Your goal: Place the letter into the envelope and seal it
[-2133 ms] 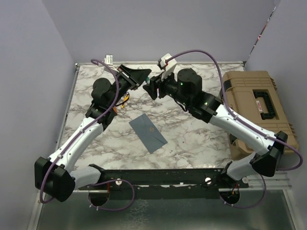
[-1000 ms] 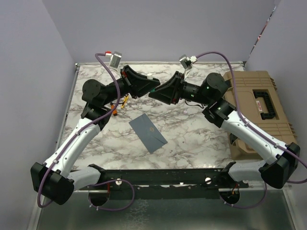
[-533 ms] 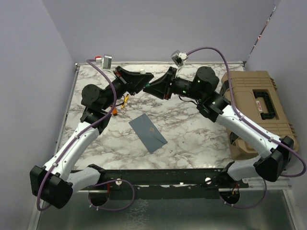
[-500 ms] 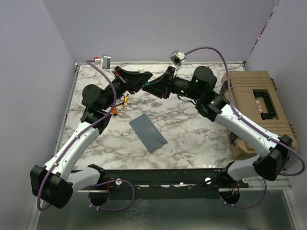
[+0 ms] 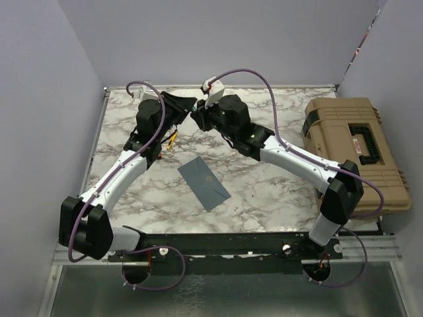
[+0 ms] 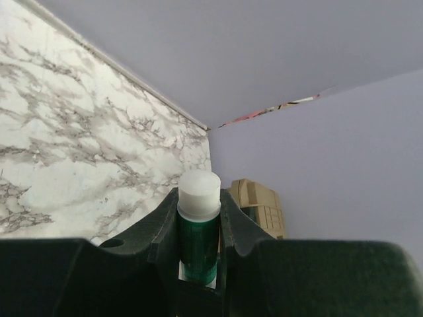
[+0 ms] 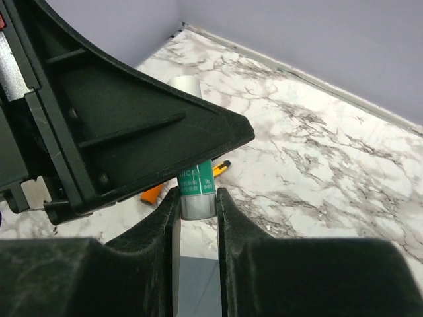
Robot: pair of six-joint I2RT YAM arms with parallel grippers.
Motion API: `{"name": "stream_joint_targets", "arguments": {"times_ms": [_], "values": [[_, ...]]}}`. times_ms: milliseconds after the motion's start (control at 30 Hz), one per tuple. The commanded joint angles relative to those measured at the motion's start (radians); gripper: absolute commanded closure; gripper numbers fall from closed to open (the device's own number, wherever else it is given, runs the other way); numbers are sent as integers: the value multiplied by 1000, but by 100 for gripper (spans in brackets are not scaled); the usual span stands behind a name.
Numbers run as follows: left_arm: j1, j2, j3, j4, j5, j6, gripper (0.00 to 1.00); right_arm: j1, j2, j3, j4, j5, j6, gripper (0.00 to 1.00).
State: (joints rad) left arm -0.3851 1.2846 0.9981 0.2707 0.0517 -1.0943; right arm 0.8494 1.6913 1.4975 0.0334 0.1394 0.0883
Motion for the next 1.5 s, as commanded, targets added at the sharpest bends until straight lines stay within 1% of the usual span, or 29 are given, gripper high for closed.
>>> {"name": "stream_joint_targets", "arguments": {"times_ms": [0, 133, 167, 233, 300, 333, 400, 467, 533, 633, 767, 867, 1000, 1233, 1333, 1367, 1467], "values": [[-1, 0, 91, -69, 160, -159, 100, -46, 68, 13, -86, 255, -33, 100], [12, -15, 81, -71, 183, -136, 100, -47, 11, -6, -83, 137, 52, 99], [13, -21, 84, -70, 194, -112, 93, -48, -5, -10, -84, 99, 80, 99], [14, -42, 84, -68, 216, -39, 73, -56, -42, -27, -73, 11, 149, 99], [14, -78, 65, -55, 229, 26, 55, -71, -79, -49, -52, -76, 224, 99], [14, -100, 45, -40, 230, 50, 48, -78, -98, -60, -43, -111, 258, 99], [17, -148, 1, -5, 220, 54, 37, -93, -133, -97, 23, -206, 319, 99], [18, -179, -46, 58, 226, 13, 32, -100, -156, -147, 120, -293, 357, 99], [18, -185, -71, 114, 242, -17, 31, -102, -147, -148, 152, -358, 381, 99], [18, -184, -85, 122, 235, -17, 31, -101, -132, -148, 186, -434, 414, 99], [18, -201, -87, 110, 213, 17, 29, -103, -144, -167, 215, -464, 445, 99], [18, -218, -87, 74, 190, 43, 26, -104, -160, -187, 239, -469, 465, 99], [18, -223, -91, 62, 201, 52, 25, -106, -173, -208, 260, -476, 480, 99], [18, -234, -105, 47, 210, 51, 32, -111, -198, -243, 304, -448, 512, 99], [18, -251, -107, 17, 191, 55, 32, -113, -207, -258, 315, -410, 522, 99], [18, -257, -110, 8, 185, 57, 31, -112, -210, -264, 325, -405, 525, 99], [19, -265, -117, -5, 177, 48, 25, -114, -210, -270, 333, -403, 524, 99]]}}
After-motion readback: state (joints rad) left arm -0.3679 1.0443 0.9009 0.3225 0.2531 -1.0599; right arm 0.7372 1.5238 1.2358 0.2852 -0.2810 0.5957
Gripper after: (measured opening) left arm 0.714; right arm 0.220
